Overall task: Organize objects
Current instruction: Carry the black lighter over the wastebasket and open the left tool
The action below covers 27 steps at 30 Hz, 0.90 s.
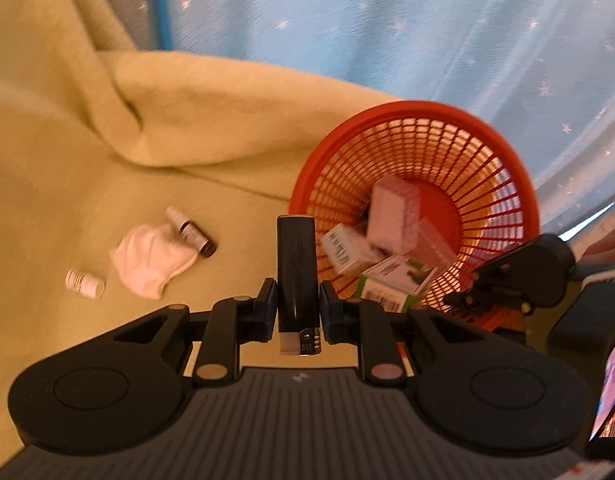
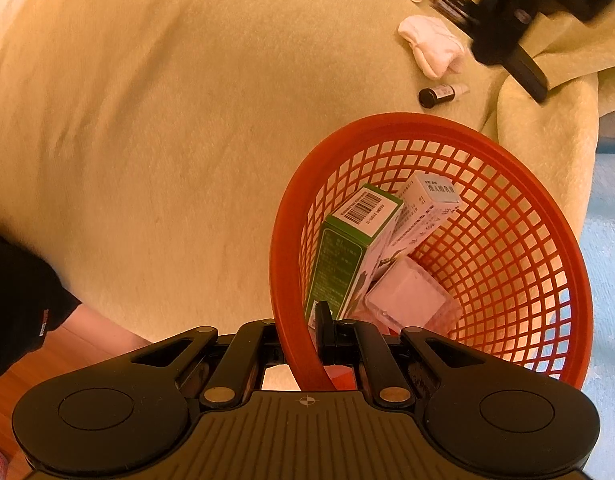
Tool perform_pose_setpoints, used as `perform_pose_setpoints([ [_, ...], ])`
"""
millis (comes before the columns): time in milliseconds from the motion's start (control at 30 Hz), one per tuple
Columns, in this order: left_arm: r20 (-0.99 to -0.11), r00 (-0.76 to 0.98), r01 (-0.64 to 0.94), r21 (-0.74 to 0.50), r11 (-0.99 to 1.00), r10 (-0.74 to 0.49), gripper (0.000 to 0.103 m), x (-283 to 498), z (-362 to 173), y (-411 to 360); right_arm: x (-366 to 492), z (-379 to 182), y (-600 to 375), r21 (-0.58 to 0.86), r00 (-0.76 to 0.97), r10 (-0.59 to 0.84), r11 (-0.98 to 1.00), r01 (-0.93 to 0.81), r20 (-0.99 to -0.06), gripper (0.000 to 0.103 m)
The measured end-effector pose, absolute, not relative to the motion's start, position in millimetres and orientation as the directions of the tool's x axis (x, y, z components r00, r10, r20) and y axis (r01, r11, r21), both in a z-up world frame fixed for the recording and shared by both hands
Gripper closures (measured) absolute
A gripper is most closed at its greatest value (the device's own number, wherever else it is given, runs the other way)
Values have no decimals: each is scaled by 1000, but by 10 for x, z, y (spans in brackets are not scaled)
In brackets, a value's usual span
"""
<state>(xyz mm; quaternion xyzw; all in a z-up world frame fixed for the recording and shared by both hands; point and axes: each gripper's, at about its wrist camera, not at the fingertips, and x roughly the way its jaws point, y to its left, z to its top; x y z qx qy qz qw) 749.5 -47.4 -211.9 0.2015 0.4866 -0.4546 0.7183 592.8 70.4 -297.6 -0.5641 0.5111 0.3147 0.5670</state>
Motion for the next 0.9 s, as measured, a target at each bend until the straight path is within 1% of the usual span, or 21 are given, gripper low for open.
perform_pose_setpoints([
  [533,-864,63,890,-178,420,-499,85,7399,-2045,-867,5924,-2968,684,-318,279,-216,176,-931,-936,100],
  [667,-855,38,895,-201,398,-517,85,7370,-2069,-967,5925,-2974,682,-317,278,-212,179,-931,-937,100],
  [700,-847,30,900,-208,382,-531,84,7353,-2075,-1002,5928,-2966,678,-317,278,-211,179,-931,-937,100],
  [733,-841,25,906,-209,369,-540,77,7331,-2076,-1028,5927,-2975,681,-317,278,-210,179,-931,-937,100],
  [767,-838,16,910,-213,355,-545,75,7313,-2078,-1055,5923,-2976,682,-317,278,-210,179,-931,-937,100],
  [900,-835,22,913,-208,351,-551,75,7293,-2077,-1075,5922,-2976,682,-316,277,-208,182,-931,-938,100],
])
